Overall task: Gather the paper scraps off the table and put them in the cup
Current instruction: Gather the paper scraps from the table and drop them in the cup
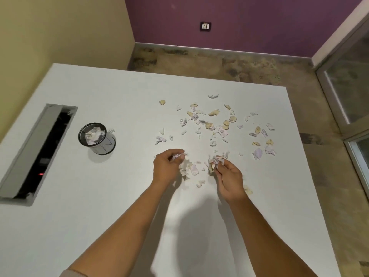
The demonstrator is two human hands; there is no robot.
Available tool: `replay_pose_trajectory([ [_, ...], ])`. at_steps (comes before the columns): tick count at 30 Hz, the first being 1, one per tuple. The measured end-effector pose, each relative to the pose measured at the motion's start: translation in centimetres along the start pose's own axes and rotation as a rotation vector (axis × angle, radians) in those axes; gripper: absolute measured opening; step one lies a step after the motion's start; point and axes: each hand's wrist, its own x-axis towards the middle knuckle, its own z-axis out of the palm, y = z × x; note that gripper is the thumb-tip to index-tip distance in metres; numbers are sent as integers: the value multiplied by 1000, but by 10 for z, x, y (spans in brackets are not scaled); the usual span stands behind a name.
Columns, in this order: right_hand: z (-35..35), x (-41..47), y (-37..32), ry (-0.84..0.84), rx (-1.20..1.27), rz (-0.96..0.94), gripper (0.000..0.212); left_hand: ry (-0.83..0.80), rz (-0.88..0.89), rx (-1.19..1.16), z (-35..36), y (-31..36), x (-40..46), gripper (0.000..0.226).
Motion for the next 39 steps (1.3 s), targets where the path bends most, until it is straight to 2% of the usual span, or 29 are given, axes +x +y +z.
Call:
replay_pose_trajectory([
  [4,44,-11,4,-42,-13,43,23,73,-12,-127,-44,5,1,14],
  [11,128,-27,25,-119,40,87,26,178,17,-216,-127,17,12,16],
  [22,265,-34,59,-255,-77,94,20,329,26,-185,-232,34,56,14],
  [27,310,-23,73,-262,-359,17,14,356,22,-78,-254,33,83,16],
  [31,337,-14,80,-247,-736,-119,12,315,-21,33,-262,31,102,14],
  [36,360,-8,83,-359,-1145,-325,13,246,-145,7,-267,29,118,16],
  [39,368,-6,87,-439,-1281,-359,18,186,-164,19,-271,34,120,31],
])
